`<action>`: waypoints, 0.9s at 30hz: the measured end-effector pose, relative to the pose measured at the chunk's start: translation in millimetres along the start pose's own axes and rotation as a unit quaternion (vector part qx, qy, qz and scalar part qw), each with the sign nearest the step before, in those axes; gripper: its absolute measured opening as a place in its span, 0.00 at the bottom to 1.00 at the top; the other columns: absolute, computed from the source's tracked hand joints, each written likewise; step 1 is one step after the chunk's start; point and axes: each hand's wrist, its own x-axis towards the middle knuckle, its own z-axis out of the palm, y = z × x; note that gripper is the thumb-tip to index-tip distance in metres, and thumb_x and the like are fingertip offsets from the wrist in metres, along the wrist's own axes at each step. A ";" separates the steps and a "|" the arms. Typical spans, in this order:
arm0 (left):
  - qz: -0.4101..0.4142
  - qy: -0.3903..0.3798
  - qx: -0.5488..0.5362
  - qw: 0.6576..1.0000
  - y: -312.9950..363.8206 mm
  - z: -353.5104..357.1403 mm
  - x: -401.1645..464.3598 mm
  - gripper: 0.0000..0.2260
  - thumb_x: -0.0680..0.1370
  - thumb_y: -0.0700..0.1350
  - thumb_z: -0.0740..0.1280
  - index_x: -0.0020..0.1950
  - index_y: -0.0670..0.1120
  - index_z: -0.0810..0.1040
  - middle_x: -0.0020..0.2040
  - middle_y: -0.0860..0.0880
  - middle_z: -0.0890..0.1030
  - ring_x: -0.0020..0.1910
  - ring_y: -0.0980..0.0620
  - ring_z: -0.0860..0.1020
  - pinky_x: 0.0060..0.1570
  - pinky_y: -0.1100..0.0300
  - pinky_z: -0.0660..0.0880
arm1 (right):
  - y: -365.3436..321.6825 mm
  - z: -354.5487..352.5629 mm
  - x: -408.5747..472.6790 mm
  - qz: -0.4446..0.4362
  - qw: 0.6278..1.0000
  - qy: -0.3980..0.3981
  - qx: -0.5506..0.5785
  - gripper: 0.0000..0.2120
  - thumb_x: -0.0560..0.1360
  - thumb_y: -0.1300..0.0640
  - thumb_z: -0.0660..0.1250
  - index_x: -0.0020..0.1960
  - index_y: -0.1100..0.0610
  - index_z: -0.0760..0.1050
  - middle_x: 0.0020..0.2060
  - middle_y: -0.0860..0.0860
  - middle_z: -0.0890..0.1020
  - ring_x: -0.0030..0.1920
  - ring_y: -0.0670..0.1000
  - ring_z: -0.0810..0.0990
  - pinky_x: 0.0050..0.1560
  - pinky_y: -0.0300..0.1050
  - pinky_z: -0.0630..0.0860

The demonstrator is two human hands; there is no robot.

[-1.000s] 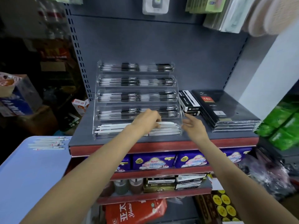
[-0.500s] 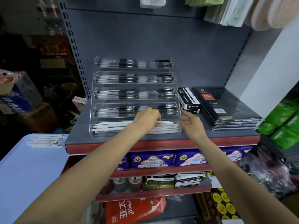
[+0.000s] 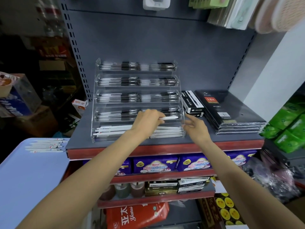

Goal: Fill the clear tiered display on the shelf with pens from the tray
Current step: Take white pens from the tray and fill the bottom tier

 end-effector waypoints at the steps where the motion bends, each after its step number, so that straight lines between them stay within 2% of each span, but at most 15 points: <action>1: 0.002 -0.001 -0.023 1.000 -5.2 -2.4 -0.9 0.13 0.79 0.46 0.62 0.63 0.47 0.77 0.50 0.49 0.79 0.52 0.47 0.77 0.54 0.56 0.71 | -0.2 -0.2 -0.5 0.001 1.000 0.000 0.000 0.24 0.77 0.64 0.63 0.72 0.57 0.64 0.58 0.54 0.80 0.58 0.52 0.78 0.56 0.45 0.75; 4: 0.014 -0.036 -0.066 0.997 -17.5 -7.6 -3.9 0.18 0.81 0.42 0.59 0.70 0.44 0.68 0.49 0.49 0.68 0.47 0.51 0.71 0.50 0.64 0.66 | -1.3 0.0 -0.6 0.002 1.000 0.002 0.002 0.23 0.77 0.64 0.62 0.71 0.57 0.65 0.58 0.53 0.80 0.58 0.52 0.78 0.55 0.45 0.75; 6: 0.018 -0.059 -0.059 0.996 -19.9 -8.6 -5.9 0.20 0.81 0.39 0.56 0.73 0.44 0.64 0.50 0.47 0.66 0.46 0.50 0.69 0.47 0.66 0.65 | -3.5 0.4 -0.7 0.008 1.000 0.003 0.002 0.23 0.77 0.64 0.62 0.71 0.57 0.65 0.59 0.53 0.80 0.58 0.52 0.78 0.53 0.42 0.74; 8: 0.022 -0.070 -0.053 0.996 -19.1 -6.8 -6.8 0.19 0.81 0.37 0.56 0.72 0.43 0.65 0.55 0.43 0.68 0.49 0.47 0.71 0.49 0.62 0.66 | -4.3 1.2 -0.9 0.014 1.000 0.005 0.006 0.23 0.77 0.64 0.62 0.71 0.57 0.66 0.60 0.53 0.79 0.58 0.52 0.78 0.52 0.41 0.72; 10: 0.025 -0.071 -0.042 0.996 -17.3 -3.2 -6.2 0.17 0.80 0.36 0.58 0.69 0.42 0.69 0.59 0.43 0.72 0.56 0.46 0.73 0.54 0.61 0.67 | -4.1 1.9 -1.6 0.018 1.000 0.005 0.008 0.23 0.77 0.64 0.62 0.71 0.57 0.65 0.60 0.53 0.79 0.59 0.51 0.78 0.52 0.40 0.72; 12: 0.022 -0.069 -0.036 0.997 -15.9 1.7 -4.6 0.13 0.79 0.37 0.61 0.63 0.43 0.74 0.59 0.44 0.76 0.58 0.47 0.74 0.59 0.58 0.69 | -4.2 2.4 -2.4 0.016 1.000 0.005 0.006 0.22 0.77 0.63 0.62 0.71 0.57 0.65 0.60 0.53 0.79 0.59 0.51 0.78 0.52 0.40 0.71; 15: 0.009 -0.076 -0.009 0.997 -16.0 11.8 0.1 0.09 0.79 0.40 0.63 0.57 0.43 0.79 0.55 0.44 0.81 0.55 0.46 0.77 0.56 0.52 0.73 | -4.7 2.8 -2.3 0.017 1.000 0.007 0.013 0.22 0.77 0.63 0.62 0.71 0.57 0.66 0.60 0.53 0.79 0.58 0.51 0.78 0.55 0.42 0.74; 17: 0.007 -0.075 0.002 0.997 -14.6 16.6 1.8 0.09 0.79 0.41 0.63 0.58 0.45 0.79 0.54 0.45 0.81 0.55 0.46 0.78 0.56 0.52 0.74 | -5.2 2.9 -2.3 0.020 1.000 0.006 0.016 0.22 0.77 0.63 0.62 0.71 0.57 0.66 0.60 0.54 0.79 0.59 0.51 0.78 0.57 0.44 0.74; 22: 0.030 -0.054 0.064 0.996 -10.5 23.2 1.7 0.13 0.81 0.46 0.59 0.63 0.51 0.77 0.60 0.48 0.78 0.61 0.46 0.74 0.57 0.52 0.74 | -7.2 2.3 -4.6 0.022 1.000 0.007 0.002 0.21 0.77 0.63 0.62 0.70 0.57 0.67 0.60 0.53 0.79 0.60 0.51 0.77 0.57 0.40 0.71; 27: 0.047 -0.066 0.056 0.995 -7.7 24.6 1.6 0.14 0.82 0.47 0.58 0.65 0.51 0.75 0.58 0.48 0.77 0.60 0.47 0.73 0.55 0.51 0.74 | -9.4 1.6 -10.2 0.003 1.000 0.016 -0.017 0.17 0.77 0.62 0.63 0.66 0.57 0.72 0.58 0.53 0.80 0.57 0.51 0.79 0.50 0.38 0.71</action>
